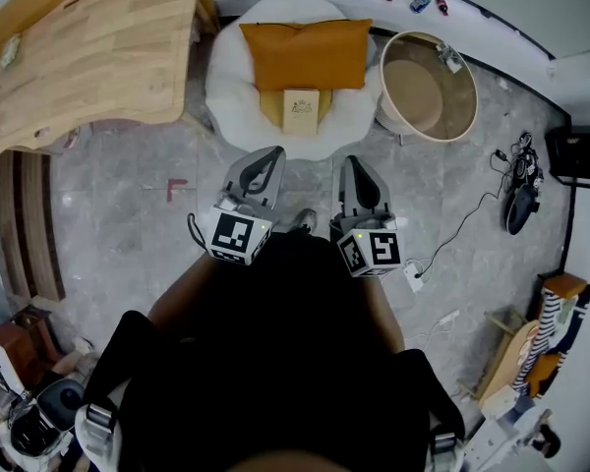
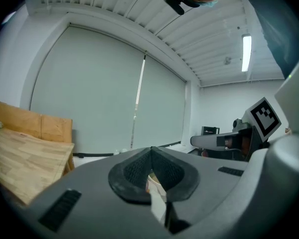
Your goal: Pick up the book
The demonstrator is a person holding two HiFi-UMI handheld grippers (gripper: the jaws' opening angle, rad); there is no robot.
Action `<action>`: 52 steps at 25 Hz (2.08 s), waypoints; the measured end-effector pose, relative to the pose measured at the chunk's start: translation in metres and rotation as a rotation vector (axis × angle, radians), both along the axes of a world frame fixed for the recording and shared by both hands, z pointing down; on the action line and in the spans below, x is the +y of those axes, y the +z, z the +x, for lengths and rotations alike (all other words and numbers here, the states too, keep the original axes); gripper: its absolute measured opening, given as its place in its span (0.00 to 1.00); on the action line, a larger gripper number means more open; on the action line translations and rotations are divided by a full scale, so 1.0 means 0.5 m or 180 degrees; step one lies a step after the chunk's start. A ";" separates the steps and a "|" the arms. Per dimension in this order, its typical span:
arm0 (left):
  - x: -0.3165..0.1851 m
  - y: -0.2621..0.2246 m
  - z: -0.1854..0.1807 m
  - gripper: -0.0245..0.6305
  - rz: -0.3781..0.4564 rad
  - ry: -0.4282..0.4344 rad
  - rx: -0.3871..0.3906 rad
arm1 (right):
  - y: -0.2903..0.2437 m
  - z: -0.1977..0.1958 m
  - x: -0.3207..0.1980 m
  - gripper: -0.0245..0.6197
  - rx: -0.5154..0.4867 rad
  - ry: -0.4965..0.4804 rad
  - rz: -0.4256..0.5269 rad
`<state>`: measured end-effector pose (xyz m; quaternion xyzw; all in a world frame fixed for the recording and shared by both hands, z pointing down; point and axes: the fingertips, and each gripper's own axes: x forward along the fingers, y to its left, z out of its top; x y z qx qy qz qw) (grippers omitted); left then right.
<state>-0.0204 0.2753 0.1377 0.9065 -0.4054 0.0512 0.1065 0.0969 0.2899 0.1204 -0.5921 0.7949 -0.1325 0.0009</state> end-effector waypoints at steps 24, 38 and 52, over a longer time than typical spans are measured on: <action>-0.176 0.068 -0.138 0.04 -0.0120 0.0076 -0.0061 | 0.025 -0.087 -0.171 0.04 0.0144 0.0326 0.0009; -0.304 0.091 0.030 0.04 -0.0278 -0.0342 -0.0261 | 0.055 0.055 -0.332 0.04 0.0116 -0.0111 -0.0035; -0.394 0.202 0.085 0.04 -0.0587 -0.0632 -0.0390 | 0.178 0.091 -0.458 0.04 -0.0035 -0.0381 -0.0331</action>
